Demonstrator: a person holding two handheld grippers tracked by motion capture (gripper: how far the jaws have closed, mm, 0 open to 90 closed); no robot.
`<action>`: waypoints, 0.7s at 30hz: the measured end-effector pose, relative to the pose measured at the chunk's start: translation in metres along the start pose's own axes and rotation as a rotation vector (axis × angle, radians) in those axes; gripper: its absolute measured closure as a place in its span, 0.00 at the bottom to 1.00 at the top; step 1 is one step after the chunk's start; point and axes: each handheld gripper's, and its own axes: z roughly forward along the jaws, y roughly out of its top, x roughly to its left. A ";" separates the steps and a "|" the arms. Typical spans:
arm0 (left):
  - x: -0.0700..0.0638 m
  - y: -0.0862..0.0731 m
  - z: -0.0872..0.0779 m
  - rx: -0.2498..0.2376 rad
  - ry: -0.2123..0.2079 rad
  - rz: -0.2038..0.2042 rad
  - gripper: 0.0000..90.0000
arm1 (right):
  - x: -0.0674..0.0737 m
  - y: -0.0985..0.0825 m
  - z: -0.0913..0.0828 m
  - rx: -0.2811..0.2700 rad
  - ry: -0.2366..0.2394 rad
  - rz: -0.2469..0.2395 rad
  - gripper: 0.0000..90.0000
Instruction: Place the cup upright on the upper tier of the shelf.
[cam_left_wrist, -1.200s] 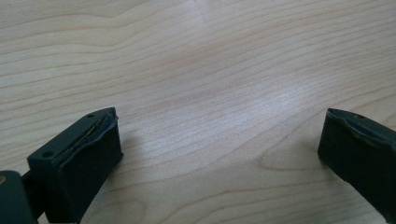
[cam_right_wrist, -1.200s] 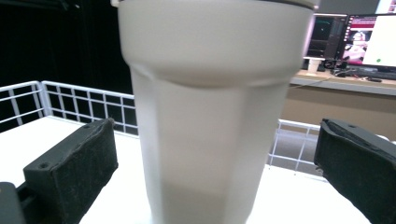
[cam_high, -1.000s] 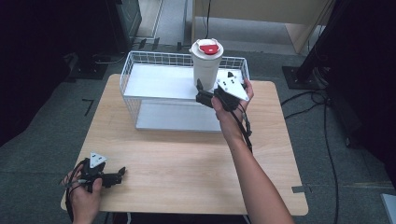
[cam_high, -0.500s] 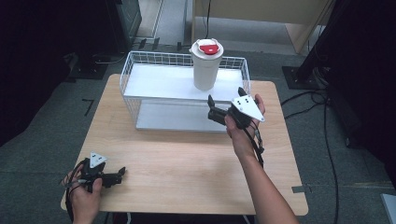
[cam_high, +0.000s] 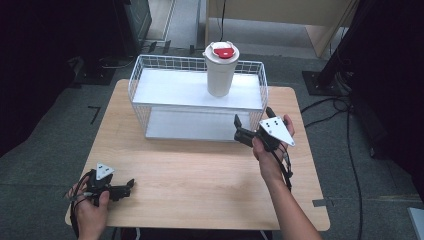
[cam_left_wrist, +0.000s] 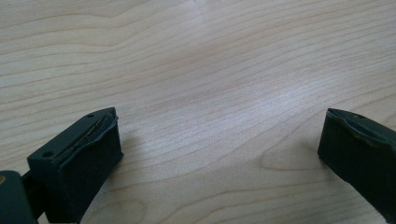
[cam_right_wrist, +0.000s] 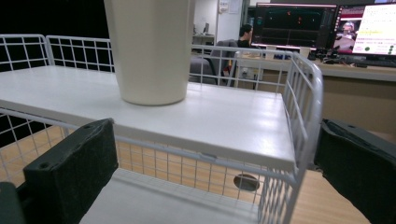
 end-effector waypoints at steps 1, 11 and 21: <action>0.000 0.000 0.000 0.000 0.000 0.000 0.00 | -0.001 -0.002 -0.002 0.002 0.001 0.001 0.00; 0.000 0.000 0.000 -0.001 0.000 -0.003 0.00 | -0.018 -0.027 -0.024 0.028 -0.030 -0.013 0.00; 0.000 0.000 0.000 0.002 -0.001 0.000 0.00 | -0.041 -0.051 -0.047 0.060 -0.074 0.003 0.00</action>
